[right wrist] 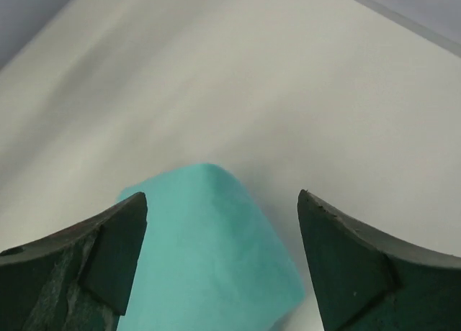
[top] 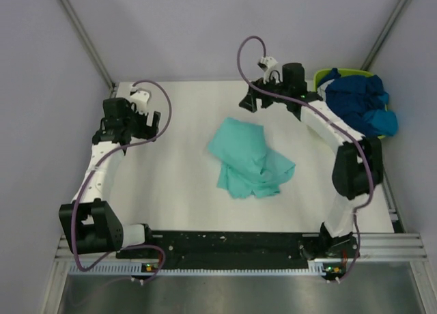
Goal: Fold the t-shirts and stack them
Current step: Move the tshirt to the center of the board, then flatten out the tshirt
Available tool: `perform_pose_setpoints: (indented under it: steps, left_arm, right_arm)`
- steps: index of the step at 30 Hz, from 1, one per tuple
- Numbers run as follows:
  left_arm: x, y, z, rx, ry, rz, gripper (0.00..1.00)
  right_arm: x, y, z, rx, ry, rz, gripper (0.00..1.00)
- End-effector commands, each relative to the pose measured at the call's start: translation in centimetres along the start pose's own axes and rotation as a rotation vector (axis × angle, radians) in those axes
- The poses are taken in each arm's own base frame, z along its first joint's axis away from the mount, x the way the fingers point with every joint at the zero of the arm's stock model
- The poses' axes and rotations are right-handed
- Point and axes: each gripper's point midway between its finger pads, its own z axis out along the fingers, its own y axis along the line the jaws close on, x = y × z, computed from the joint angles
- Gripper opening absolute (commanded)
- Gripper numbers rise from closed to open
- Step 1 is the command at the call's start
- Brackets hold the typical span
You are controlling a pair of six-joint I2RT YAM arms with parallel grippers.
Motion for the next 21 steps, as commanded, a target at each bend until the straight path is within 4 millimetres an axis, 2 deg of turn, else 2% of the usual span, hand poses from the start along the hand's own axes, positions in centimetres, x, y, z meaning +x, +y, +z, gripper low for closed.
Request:
perform_pose_setpoints:
  steps: [1,3,6,7,8,9,10,11,14,16,19,21]
  left_arm:
    - [-1.9,-1.3,-0.9,0.078,-0.086,0.058,0.98]
    - [-1.4,-2.7,-0.8,0.145,-0.083,0.074,0.97]
    - [-0.4,-5.1,-0.5,0.235,-0.067,0.128,0.93]
    - [-0.1,-6.2,-0.3,0.275,-0.06,0.158,0.9]
    - [0.2,-7.0,-0.3,0.31,-0.051,0.189,0.86]
    - [0.4,-9.5,-0.2,0.378,-0.045,0.244,0.84]
    - [0.6,-11.0,-0.2,0.424,-0.038,0.298,0.81]
    - [0.8,-12.9,-0.2,0.472,-0.031,0.36,0.79]
    - [0.8,-18.0,0.1,0.605,-0.045,0.484,0.79]
    - [0.2,-20.7,0.8,0.666,-0.085,0.539,0.81]
    - [0.5,-25.1,2.2,0.739,-0.122,0.675,0.87]
    - [1.0,-27.0,3.6,0.756,-0.14,0.763,0.9]
  right_arm:
    - [1.2,-10.4,-0.7,0.563,0.235,0.109,0.85]
    - [2.2,-10.7,-2.3,0.635,0.278,0.113,0.85]
    - [4.1,-8.7,-4.9,0.678,0.307,0.156,0.84]
    - [4.4,-7.4,-6.0,0.679,0.308,0.159,0.84]
    - [6.3,-7.1,-7.3,0.724,0.343,0.18,0.84]
    - [8.2,-6.2,-8.4,0.737,0.373,0.21,0.83]
    - [9.7,-5.2,-9.3,0.738,0.389,0.244,0.81]
    - [12.1,-4.2,-10.0,0.732,0.424,0.291,0.79]
    - [18.0,-1.6,-12.3,0.73,0.503,0.41,0.74]
    - [21.2,0.7,-13.1,0.687,0.546,0.505,0.71]
    - [24.4,3.6,-13.5,0.601,0.568,0.627,0.69]
    - [25.7,4.9,-13.5,0.566,0.555,0.68,0.69]
